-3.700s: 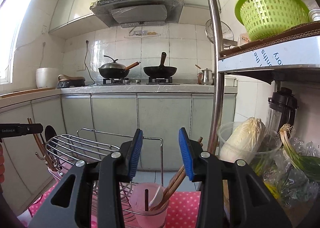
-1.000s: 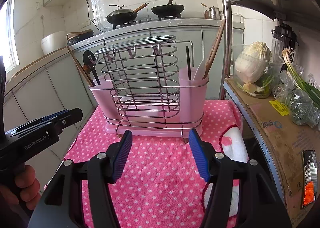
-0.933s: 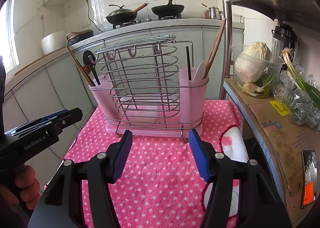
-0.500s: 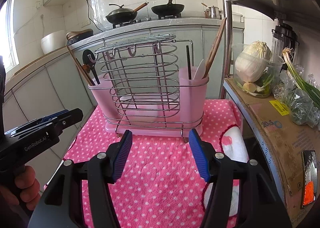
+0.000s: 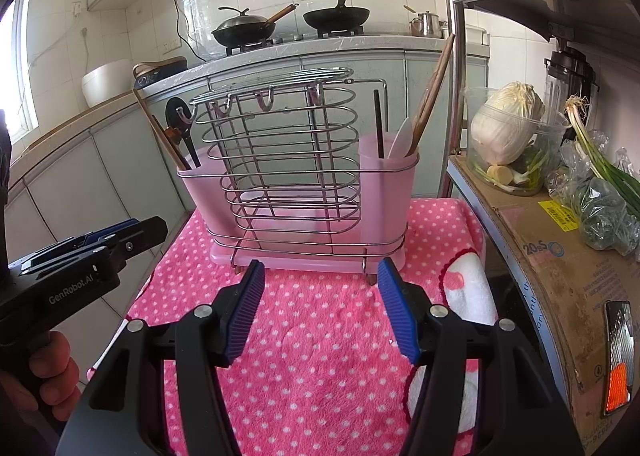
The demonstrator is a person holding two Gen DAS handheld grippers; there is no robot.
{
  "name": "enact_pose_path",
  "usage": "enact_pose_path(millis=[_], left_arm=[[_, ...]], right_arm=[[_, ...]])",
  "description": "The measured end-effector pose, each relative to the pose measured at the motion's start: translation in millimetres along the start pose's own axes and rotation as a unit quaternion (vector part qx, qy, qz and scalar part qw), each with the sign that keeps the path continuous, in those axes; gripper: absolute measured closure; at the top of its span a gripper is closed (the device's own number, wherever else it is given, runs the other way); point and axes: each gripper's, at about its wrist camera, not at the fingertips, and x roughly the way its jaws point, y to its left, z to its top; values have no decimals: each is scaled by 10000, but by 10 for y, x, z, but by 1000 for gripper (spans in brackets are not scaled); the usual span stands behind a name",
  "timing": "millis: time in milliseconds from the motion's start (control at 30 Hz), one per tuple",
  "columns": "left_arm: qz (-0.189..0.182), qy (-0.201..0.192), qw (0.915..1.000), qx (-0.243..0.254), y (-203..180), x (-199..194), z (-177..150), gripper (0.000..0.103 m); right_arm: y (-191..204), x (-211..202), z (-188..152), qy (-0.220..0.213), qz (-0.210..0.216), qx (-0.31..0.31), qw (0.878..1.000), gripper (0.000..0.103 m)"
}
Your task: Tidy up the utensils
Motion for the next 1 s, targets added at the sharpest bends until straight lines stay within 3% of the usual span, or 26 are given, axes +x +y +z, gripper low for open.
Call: enact_pose_path(millis=[1000], left_arm=[[-17, 16, 10000, 43, 25, 19, -1, 69]], right_arm=[[4, 27, -7, 24, 2, -41, 10000, 44]])
